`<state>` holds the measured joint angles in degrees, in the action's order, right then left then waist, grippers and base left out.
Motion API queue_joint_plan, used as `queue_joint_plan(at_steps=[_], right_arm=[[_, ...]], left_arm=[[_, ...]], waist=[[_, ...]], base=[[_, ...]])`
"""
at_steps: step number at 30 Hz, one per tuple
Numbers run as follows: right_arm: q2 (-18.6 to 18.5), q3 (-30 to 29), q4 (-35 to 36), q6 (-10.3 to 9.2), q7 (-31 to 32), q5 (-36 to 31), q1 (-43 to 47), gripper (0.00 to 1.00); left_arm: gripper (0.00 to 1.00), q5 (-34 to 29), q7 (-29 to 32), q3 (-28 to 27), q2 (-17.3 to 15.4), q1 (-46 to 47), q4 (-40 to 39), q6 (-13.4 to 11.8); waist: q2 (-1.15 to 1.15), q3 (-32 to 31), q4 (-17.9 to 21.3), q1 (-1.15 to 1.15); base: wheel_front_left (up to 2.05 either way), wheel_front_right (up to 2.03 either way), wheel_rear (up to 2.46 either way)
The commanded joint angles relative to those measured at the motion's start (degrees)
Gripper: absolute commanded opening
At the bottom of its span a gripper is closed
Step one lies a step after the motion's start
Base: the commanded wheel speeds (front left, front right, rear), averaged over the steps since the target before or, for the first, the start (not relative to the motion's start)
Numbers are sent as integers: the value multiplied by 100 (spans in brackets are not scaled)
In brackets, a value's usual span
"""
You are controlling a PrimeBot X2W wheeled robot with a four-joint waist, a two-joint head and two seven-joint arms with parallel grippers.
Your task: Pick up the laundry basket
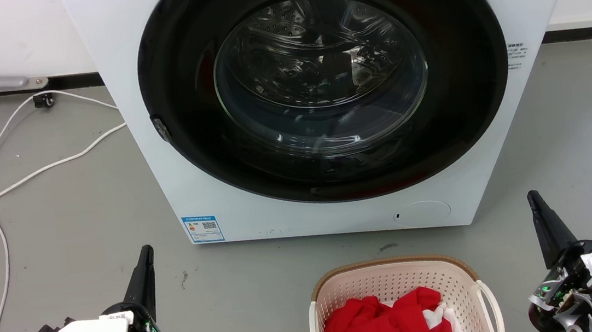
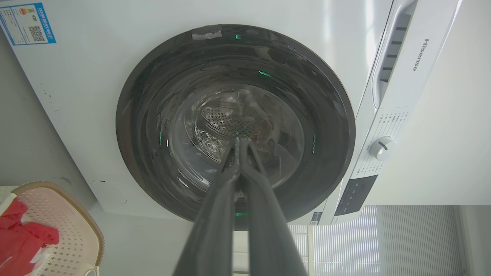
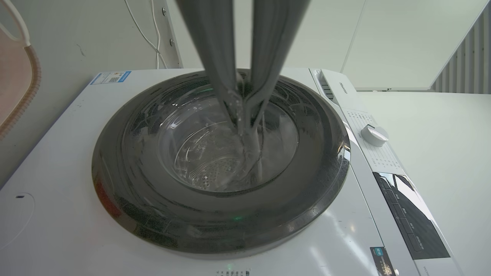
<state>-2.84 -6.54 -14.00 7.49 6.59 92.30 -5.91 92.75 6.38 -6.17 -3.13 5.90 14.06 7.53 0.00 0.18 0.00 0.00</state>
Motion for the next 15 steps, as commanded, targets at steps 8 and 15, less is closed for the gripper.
queue_joint_plan(at_steps=[8, 15], right_arm=[[-7, 0, -7, 0, 10, 22, -58, 0], [-7, 0, -7, 0, 10, 22, -59, 0]], left_arm=[[0, -20, 9, -27, 4, 55, 4, 16], [0, -24, 13, -30, 7, 56, 4, 16]], waist=[[0, 0, 0, 0], [0, 0, 0, 0]], base=[[0, 0, 0], [0, 0, 0]])
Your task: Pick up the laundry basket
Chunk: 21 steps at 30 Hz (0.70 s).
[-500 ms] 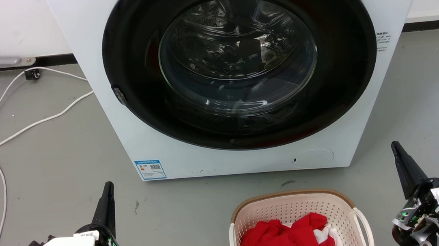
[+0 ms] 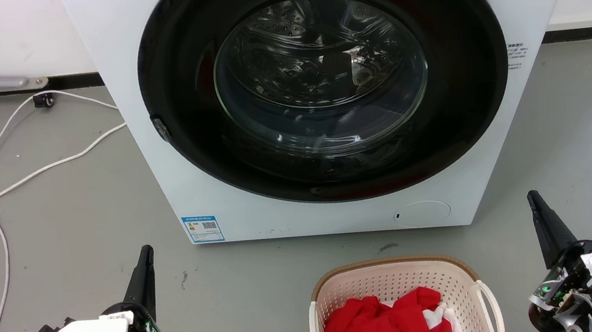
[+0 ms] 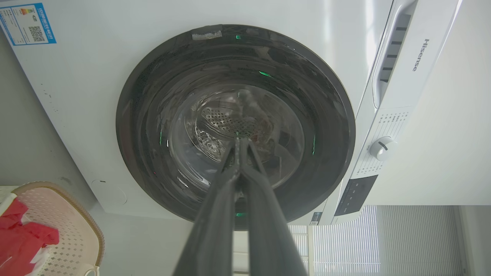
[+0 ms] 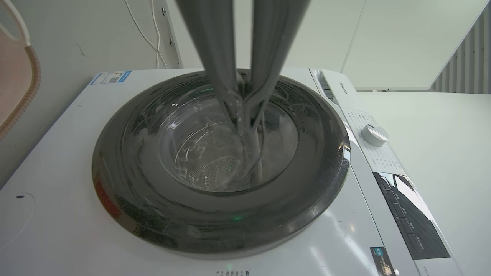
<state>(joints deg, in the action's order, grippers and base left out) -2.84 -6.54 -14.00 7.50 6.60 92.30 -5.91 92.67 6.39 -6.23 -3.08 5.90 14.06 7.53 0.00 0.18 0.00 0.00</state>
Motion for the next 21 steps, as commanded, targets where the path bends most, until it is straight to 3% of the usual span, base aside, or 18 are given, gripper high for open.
queue_joint_plan(at_steps=[1, 5, 6, 13, 21], right_arm=[[-7, 0, -7, -1, 8, 22, -59, 0], [-7, 0, -7, -1, 8, 22, -59, 0], [0, 0, 1, -1, -2, -1, 0, 100], [13, 4, -97, -1, -113, -129, 173, 100], [11, 13, 240, -1, -342, -1272, 258, 100]], left_arm=[[0, -16, 12, -24, 2, 56, 4, 16], [0, -7, 14, -26, 3, 56, 5, 16], [100, -15, -1, -2, 2, 1, -2, 0], [100, -178, -112, 55, 32, -140, 69, -4], [100, -1136, -338, 134, 30, -153, -200, -154]], waist=[[0, 0, 0, 0], [0, 0, 0, 0], [0, 0, 0, 0], [0, 2, 1, -1], [0, 15, 4, -1]], base=[[0, 0, 0], [0, 0, 0], [0, 0, 0], [0, 0, 0], [0, 0, 0]])
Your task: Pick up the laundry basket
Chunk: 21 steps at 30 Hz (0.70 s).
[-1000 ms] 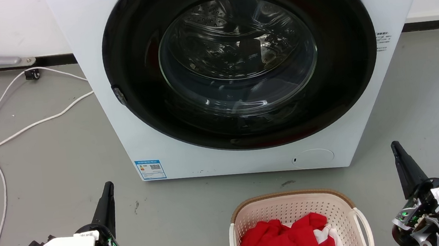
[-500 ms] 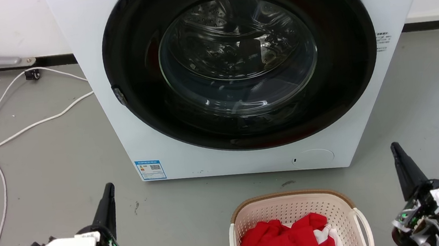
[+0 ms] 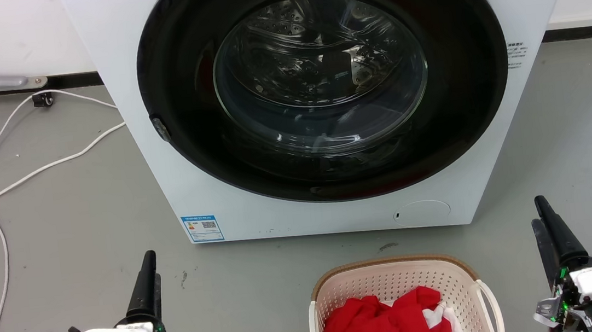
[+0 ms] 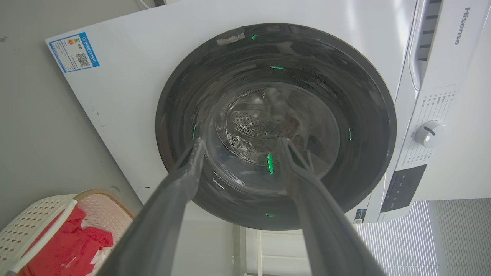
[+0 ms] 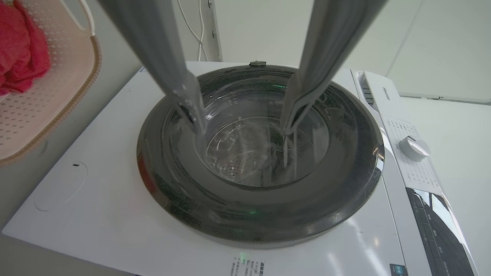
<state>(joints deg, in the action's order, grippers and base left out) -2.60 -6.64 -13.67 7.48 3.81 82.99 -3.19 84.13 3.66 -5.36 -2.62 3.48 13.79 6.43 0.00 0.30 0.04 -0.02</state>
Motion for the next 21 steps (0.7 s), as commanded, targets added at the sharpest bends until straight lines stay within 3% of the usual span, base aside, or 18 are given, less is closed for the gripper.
queue_joint_plan(at_steps=[1, 11, 21], right_arm=[[-14, 41, 255, 1, -90, -506, 0, 100], [-17, 193, 641, 1, -345, -2014, 148, 100], [-20, 222, 860, 1, -551, -3075, 260, 100]], left_arm=[[100, -425, -93, 69, -17, 84, -201, -74], [100, -1699, -346, 317, -19, 31, -417, -361], [100, -2637, -551, 501, -21, -1, -568, -547]], waist=[[0, 3, 0, 0], [0, 9, -5, 0], [0, 8, -14, 0]], base=[[0, 0, 0], [0, 0, 0], [0, 0, 0]])
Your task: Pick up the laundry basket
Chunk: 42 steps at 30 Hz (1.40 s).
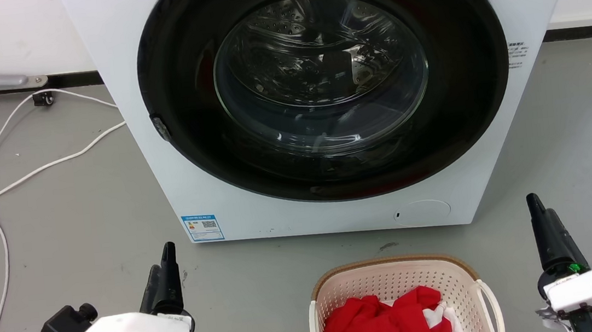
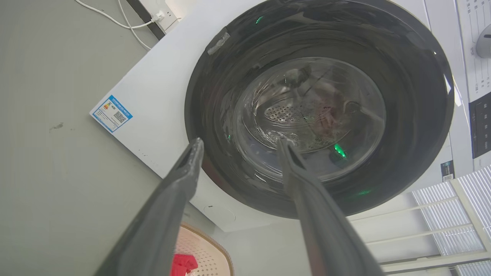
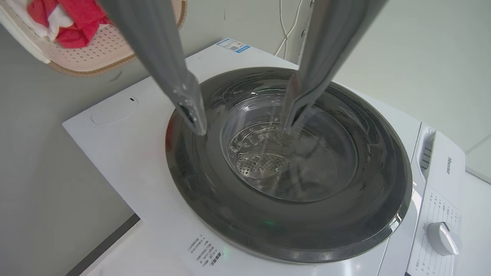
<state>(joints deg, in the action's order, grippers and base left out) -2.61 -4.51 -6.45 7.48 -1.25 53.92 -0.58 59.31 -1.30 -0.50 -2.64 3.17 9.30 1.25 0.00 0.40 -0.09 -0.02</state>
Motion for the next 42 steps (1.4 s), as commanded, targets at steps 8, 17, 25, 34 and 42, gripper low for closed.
queue_joint_plan(at_steps=[8, 17, 25, 34, 42], right_arm=[[-21, 31, 327, 1, -211, -992, 88, 100], [-24, 80, 463, 2, -388, -1824, 190, 100], [-26, 83, 555, 1, -527, -2458, 266, 100], [-29, 52, 640, 1, -674, -3050, 343, 100], [-31, 20, 717, 1, -798, -3479, 405, 100]], left_arm=[[100, -916, -219, 143, -22, -10, -237, -158], [100, -1667, -390, 293, -46, -59, -334, -313], [100, -2261, -531, 409, -69, -101, -392, -450], [100, -2872, -676, 533, -88, -135, -423, -577], [100, -3379, -796, 639, -106, -162, -445, -681]], waist=[[0, -9, 2, 1], [0, -6, 5, 1], [0, -7, 2, 1], [0, -3, 3, 1], [0, 5, 1, 1]], base=[[0, 0, 0], [0, 0, 0], [0, 0, 0], [0, 0, 0], [0, 0, 0]])
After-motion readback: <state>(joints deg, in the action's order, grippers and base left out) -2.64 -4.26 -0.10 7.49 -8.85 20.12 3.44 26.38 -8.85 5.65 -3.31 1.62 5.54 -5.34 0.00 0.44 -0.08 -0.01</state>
